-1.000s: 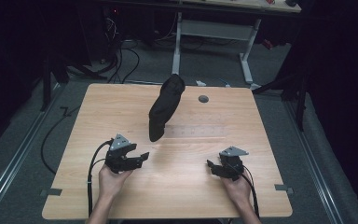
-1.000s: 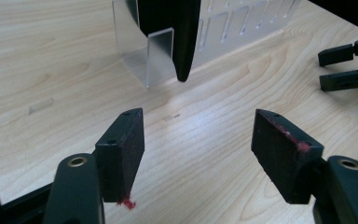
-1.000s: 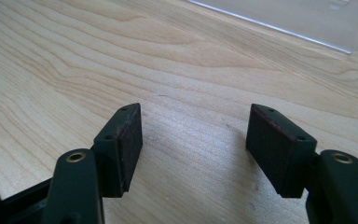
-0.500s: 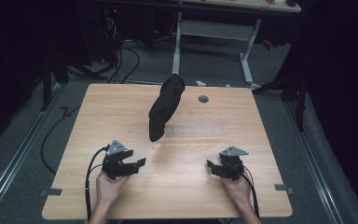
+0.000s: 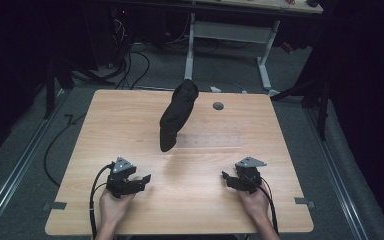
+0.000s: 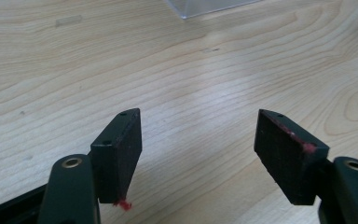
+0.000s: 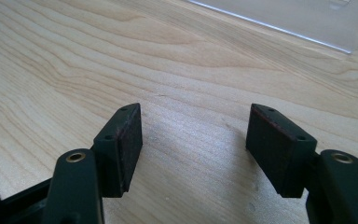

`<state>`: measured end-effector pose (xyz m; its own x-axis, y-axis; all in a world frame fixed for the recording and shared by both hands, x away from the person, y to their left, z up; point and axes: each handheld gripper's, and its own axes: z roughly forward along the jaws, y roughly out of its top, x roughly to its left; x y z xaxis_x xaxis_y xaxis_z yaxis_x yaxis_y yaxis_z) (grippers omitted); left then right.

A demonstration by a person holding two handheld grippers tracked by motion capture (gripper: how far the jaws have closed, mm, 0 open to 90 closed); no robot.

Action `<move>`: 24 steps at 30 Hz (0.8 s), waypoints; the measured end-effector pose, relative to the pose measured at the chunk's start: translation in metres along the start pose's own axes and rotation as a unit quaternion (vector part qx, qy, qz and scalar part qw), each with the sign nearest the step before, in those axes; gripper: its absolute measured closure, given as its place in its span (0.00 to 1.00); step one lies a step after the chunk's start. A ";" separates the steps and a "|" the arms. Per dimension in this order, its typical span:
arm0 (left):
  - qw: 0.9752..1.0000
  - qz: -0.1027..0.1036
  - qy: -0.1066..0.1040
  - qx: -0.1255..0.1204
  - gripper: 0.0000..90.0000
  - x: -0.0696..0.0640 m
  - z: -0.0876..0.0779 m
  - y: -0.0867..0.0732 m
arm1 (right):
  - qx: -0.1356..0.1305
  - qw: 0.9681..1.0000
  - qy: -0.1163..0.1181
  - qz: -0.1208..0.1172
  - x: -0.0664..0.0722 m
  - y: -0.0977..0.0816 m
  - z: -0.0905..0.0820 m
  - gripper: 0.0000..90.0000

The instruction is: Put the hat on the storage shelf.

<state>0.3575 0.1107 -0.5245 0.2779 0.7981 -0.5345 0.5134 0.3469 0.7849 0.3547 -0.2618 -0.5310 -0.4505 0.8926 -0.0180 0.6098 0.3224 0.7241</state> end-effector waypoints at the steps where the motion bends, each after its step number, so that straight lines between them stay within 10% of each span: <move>1: 1.000 0.002 0.003 -0.003 0.36 0.002 0.000 -0.001 | 0.000 1.000 0.000 0.000 0.000 0.000 0.000 0.40; 24: 0.996 0.060 0.064 -0.021 0.33 0.015 0.011 -0.014 | 0.000 1.000 0.000 0.000 0.000 0.000 0.000 0.40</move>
<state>0.3641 0.1124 -0.5468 0.2280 0.8900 -0.3948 0.4471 0.2645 0.8545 0.3548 -0.2616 -0.5311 -0.4497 0.8930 -0.0182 0.6100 0.3219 0.7241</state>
